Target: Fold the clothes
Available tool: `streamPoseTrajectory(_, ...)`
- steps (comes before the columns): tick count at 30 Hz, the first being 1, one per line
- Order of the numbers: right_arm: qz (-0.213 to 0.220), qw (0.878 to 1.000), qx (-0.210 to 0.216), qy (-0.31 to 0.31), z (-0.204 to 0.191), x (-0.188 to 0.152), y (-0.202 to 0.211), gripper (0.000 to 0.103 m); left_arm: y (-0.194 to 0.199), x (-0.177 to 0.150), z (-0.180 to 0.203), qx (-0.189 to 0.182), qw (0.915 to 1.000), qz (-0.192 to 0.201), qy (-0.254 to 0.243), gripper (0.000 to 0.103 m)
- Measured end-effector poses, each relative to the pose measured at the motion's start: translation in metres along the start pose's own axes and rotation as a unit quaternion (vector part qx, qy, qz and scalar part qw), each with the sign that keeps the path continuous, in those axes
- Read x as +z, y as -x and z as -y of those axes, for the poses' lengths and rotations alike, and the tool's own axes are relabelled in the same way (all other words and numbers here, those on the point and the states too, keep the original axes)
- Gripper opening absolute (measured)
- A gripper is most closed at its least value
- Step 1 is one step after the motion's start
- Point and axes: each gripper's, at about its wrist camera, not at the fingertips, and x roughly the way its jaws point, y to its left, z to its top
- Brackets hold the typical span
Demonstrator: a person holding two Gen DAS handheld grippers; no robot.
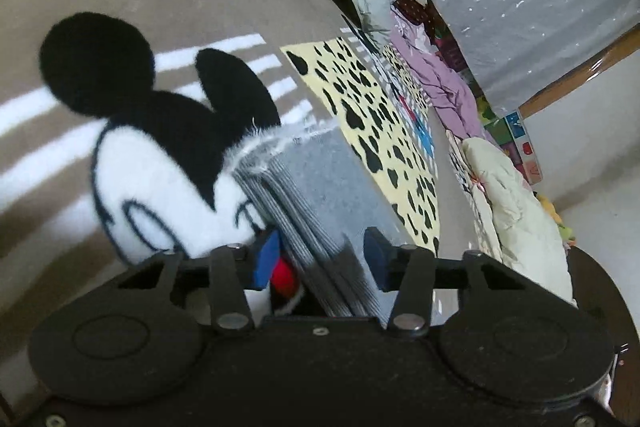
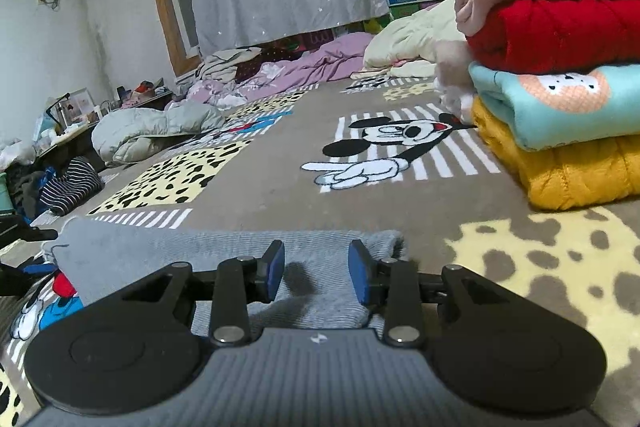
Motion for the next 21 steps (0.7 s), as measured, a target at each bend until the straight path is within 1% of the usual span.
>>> streamPoseTrajectory(3,-0.001,1.0,0.002,-0.001,0.001,-0.001,-0.002,0.037,-0.007,0.002,0.002,-0.001,1.0,0.0,0.001,0.032)
streamPoseTrajectory(4,-0.002,1.0,0.003,-0.002,0.001,-0.001,-0.003,0.038,-0.007,0.002,0.003,0.0,1.0,-0.002,0.001,0.017)
streamPoseTrajectory(5,-0.002,1.0,0.005,-0.003,0.001,-0.002,-0.003,0.038,-0.007,0.003,0.004,0.002,1.0,-0.004,0.001,0.014)
streamPoseTrajectory(6,-0.001,1.0,0.006,-0.003,0.001,-0.002,-0.003,0.039,-0.004,0.004,0.004,0.002,1.0,-0.002,0.001,0.014)
streamPoseTrajectory(8,0.004,1.0,0.011,-0.003,0.0,-0.001,-0.001,0.041,0.008,0.008,0.006,-0.013,0.9999,0.009,0.001,0.013)
streamPoseTrajectory(9,0.008,1.0,0.015,-0.003,-0.001,-0.001,0.001,0.042,0.015,0.01,0.008,-0.019,0.9997,0.016,-0.009,0.013)
streamPoseTrajectory(11,0.025,0.999,0.029,-0.005,-0.002,0.001,0.008,0.046,0.029,0.016,0.009,-0.017,0.9989,0.031,-0.031,0.013)
streamPoseTrajectory(12,0.031,0.999,0.038,-0.006,-0.003,0.002,0.011,0.049,0.037,0.022,0.004,-0.014,0.9986,0.041,-0.03,0.013)
streamPoseTrajectory(14,0.03,0.998,0.058,-0.001,-0.006,0.002,0.012,0.049,0.055,0.038,-0.01,-0.005,0.9975,0.068,-0.02,0.012)
streamPoseTrajectory(16,0.029,0.997,0.075,0.011,-0.012,0.002,0.013,0.049,0.067,0.053,-0.03,0.006,0.9959,0.09,0.003,0.012)
streamPoseTrajectory(17,0.025,0.996,0.079,0.018,-0.015,0.002,0.012,0.049,0.067,0.059,-0.039,0.021,0.9959,0.088,0.004,0.012)
streamPoseTrajectory(18,0.022,0.996,0.083,0.025,-0.018,0.002,0.011,0.049,0.064,0.062,-0.046,0.036,0.9963,0.077,-0.005,0.012)
streamPoseTrajectory(20,0.007,0.996,0.08,0.039,-0.024,0.0,0.006,0.049,0.059,0.063,-0.049,0.066,0.9953,0.058,-0.042,0.013)
streamPoseTrajectory(21,0.002,0.996,0.08,0.044,-0.026,0.0,0.005,0.049,0.06,0.06,-0.046,0.069,0.9937,0.061,-0.064,0.013)
